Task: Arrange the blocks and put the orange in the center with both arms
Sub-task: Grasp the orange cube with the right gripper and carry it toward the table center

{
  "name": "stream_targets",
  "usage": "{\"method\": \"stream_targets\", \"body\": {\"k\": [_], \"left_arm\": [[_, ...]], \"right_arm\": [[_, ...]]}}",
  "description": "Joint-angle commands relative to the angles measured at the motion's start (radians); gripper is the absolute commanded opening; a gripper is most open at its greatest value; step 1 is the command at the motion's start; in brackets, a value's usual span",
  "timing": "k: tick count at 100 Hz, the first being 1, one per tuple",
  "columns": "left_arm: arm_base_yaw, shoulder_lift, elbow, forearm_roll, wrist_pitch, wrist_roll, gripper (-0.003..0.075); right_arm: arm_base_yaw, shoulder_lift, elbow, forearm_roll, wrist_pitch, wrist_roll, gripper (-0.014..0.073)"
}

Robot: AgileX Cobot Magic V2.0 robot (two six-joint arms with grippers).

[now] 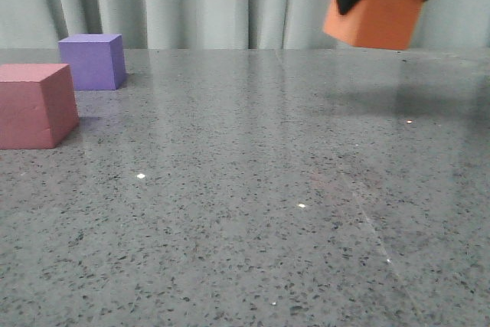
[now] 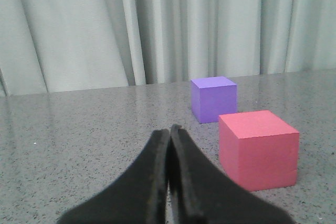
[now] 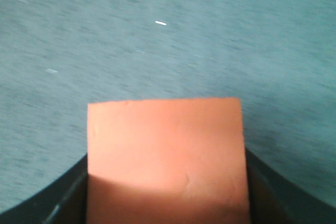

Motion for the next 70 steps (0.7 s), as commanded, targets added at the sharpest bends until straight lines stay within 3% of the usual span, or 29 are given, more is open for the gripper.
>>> {"method": "stream_targets", "body": {"k": [1,40,70], "left_arm": [[-0.002,-0.034,0.054,-0.009,-0.077,-0.009,-0.0010],[-0.002,-0.034,0.054,-0.009,-0.077,-0.009,-0.0010],[-0.002,-0.034,0.054,-0.009,-0.077,-0.009,-0.0010]], "right_arm": [[0.045,0.014,-0.088,-0.007,-0.035,0.071,0.0241],[0.219,0.247,-0.312,-0.241,0.093,0.474,0.0234],[0.269,0.313,-0.367,-0.307,0.065,0.581,0.0234]]}}
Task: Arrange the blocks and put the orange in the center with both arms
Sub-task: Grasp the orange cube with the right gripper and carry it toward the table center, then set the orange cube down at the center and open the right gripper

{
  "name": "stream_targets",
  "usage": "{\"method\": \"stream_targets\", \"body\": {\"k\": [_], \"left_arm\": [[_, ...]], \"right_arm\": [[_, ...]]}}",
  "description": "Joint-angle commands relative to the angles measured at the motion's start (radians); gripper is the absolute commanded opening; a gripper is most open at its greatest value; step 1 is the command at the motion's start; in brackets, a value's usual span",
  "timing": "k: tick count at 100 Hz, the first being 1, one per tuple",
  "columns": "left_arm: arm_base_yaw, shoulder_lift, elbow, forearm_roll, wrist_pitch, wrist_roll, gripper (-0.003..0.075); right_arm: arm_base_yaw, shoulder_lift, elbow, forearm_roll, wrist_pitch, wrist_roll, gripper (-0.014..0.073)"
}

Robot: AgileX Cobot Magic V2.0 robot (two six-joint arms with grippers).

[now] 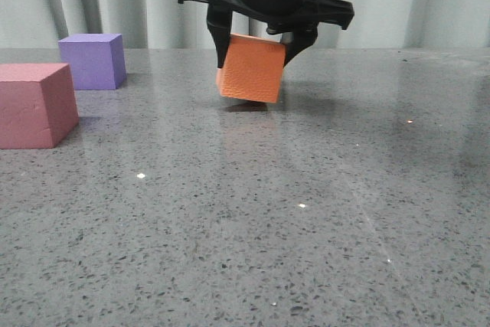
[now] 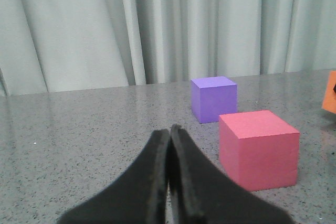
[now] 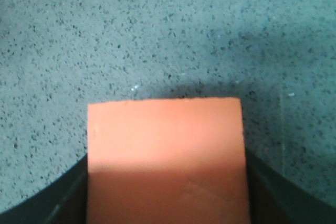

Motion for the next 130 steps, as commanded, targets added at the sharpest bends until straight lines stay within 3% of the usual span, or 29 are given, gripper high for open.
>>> {"method": "stream_targets", "body": {"k": [1,27,51,63,98,117,130], "left_arm": [[-0.002,-0.034,0.054,-0.009,-0.077,-0.009,-0.0010],[-0.002,-0.034,0.054,-0.009,-0.077,-0.009,-0.0010],[-0.002,-0.034,0.054,-0.009,-0.077,-0.009,-0.0010],[-0.002,-0.034,0.054,-0.009,-0.077,-0.009,-0.0010],[-0.002,-0.034,0.054,-0.009,-0.077,-0.009,-0.0010],[-0.002,-0.034,0.054,-0.009,-0.077,-0.009,-0.0010],[-0.002,-0.034,0.054,-0.009,-0.077,-0.009,-0.0010]], "right_arm": [[0.001,-0.038,-0.055,-0.038,-0.052,0.015,0.0234],[0.003,-0.022,-0.069,-0.038,-0.059,0.015,0.0262],[0.011,-0.022,-0.069,-0.034,-0.061,0.015,0.0549],[0.011,-0.022,-0.069,-0.023,-0.062,0.015,0.0641],[0.007,-0.109,-0.069,-0.036,-0.085,-0.066,0.0645],[-0.005,-0.232,-0.052,-0.150,-0.027,-0.145,0.0643],[-0.051,-0.342,0.046,-0.224,-0.018,-0.158,0.0643]]}}
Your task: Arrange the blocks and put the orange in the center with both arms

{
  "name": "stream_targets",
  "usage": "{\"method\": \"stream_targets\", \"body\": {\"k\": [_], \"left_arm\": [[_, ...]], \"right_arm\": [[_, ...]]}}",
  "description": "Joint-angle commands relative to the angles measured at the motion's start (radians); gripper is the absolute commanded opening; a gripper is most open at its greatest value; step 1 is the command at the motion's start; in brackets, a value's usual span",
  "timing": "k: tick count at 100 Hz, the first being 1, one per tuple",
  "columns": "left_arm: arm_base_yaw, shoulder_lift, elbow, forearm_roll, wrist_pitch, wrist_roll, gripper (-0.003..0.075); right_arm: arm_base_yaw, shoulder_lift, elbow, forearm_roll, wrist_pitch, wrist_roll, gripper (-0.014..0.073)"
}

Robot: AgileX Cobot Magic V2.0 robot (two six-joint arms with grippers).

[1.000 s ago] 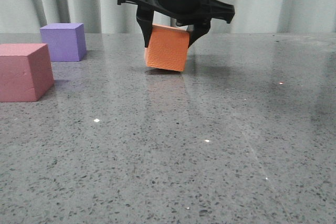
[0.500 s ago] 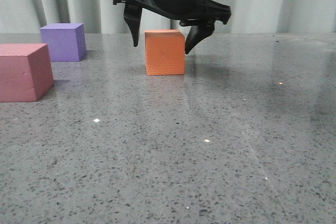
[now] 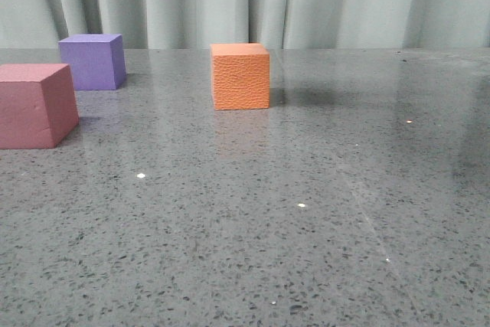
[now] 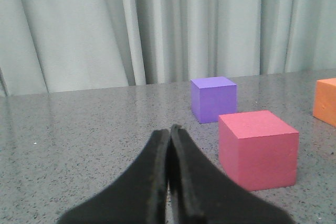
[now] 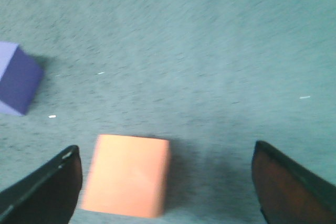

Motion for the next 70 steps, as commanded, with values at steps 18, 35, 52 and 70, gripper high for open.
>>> {"method": "stream_targets", "body": {"k": [18,35,52,70], "left_arm": [[-0.002,-0.034,0.054,-0.009,-0.077,-0.009,-0.0010],[-0.002,-0.034,0.054,-0.009,-0.077,-0.009,-0.0010],[-0.002,-0.034,0.054,-0.009,-0.077,-0.009,-0.0010],[-0.002,-0.034,0.054,-0.009,-0.077,-0.009,-0.0010]], "right_arm": [[-0.145,-0.331,0.287,-0.097,-0.066,-0.035,0.0643],[-0.222,-0.537,0.538,-0.098,-0.086,-0.043,0.0624],[-0.251,-0.750,0.724,-0.099,-0.052,-0.043,0.0367],[-0.251,-0.934,0.837,-0.101,-0.047,-0.043,-0.0067]]}}
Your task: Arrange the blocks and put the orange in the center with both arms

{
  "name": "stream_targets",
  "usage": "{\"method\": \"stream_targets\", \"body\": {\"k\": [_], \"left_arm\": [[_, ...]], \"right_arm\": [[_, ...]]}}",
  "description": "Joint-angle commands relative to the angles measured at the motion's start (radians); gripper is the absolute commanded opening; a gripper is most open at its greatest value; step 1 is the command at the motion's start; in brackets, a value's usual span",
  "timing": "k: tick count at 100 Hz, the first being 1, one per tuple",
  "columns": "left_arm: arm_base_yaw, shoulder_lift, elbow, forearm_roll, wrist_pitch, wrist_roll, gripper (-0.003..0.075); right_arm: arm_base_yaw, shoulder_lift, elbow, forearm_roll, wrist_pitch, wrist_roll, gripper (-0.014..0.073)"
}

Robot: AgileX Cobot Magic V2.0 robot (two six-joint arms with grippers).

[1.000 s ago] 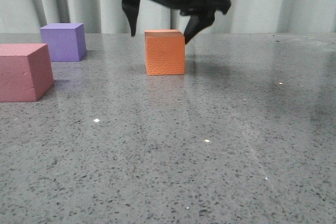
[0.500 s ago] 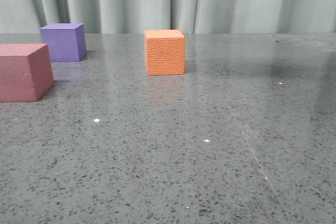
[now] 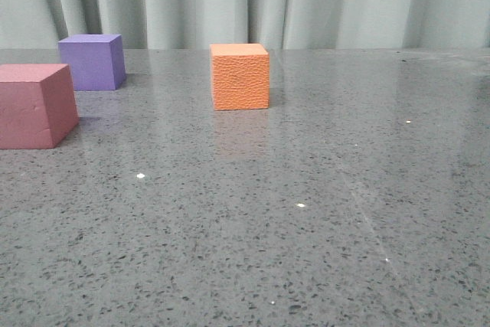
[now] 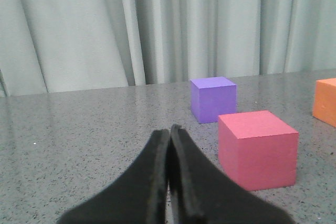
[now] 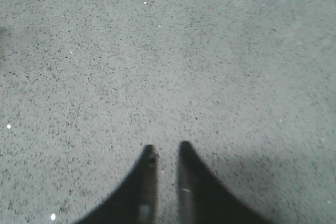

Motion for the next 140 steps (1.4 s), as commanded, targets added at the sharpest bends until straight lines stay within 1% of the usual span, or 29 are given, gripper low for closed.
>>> {"method": "stream_targets", "body": {"k": [1,12,24,66,80,92,101,115,119,126,134,140], "left_arm": [[-0.002,-0.034,0.054,-0.009,-0.077,-0.009,-0.0010],[-0.002,-0.034,0.054,-0.009,-0.077,-0.009,-0.0010],[-0.002,-0.034,0.054,-0.009,-0.077,-0.009,-0.0010],[-0.002,-0.034,0.054,-0.009,-0.077,-0.009,-0.0010],[-0.002,-0.034,0.054,-0.009,-0.077,-0.009,-0.0010],[-0.002,-0.034,0.054,-0.009,-0.077,-0.009,-0.0010],[-0.002,-0.034,0.054,-0.009,-0.077,-0.009,-0.0010],[-0.002,-0.034,0.054,-0.009,-0.077,-0.009,-0.0010],[-0.002,-0.034,0.054,-0.009,-0.077,-0.009,-0.0010],[-0.002,-0.034,0.054,-0.009,-0.077,-0.009,-0.0010],[-0.002,-0.034,0.054,-0.009,-0.077,-0.009,-0.0010],[-0.002,-0.034,0.054,-0.009,-0.077,-0.009,-0.0010]], "right_arm": [[-0.007,-0.086,0.011,-0.036,-0.046,-0.010,-0.0065],[-0.007,-0.169,0.034,-0.036,-0.032,-0.010,-0.0067],[-0.007,-0.214,0.034,-0.036,-0.020,-0.010,-0.0067],[-0.007,-0.219,0.035,-0.036,-0.019,-0.010,-0.0067],[-0.007,-0.227,0.072,-0.063,-0.041,-0.018,-0.0067],[-0.008,-0.293,0.142,-0.039,-0.102,-0.088,-0.0067],[-0.026,-0.375,0.203,0.029,-0.182,-0.196,-0.0067],[-0.086,-0.537,0.315,0.192,-0.334,-0.415,-0.0067],[-0.110,-0.591,0.360,0.258,-0.377,-0.488,-0.0067],[-0.155,-0.662,0.426,0.352,-0.435,-0.571,-0.0067],[-0.210,-0.729,0.502,0.427,-0.495,-0.615,-0.0067],[-0.241,-0.777,0.564,0.455,-0.531,-0.615,-0.0067]]}}
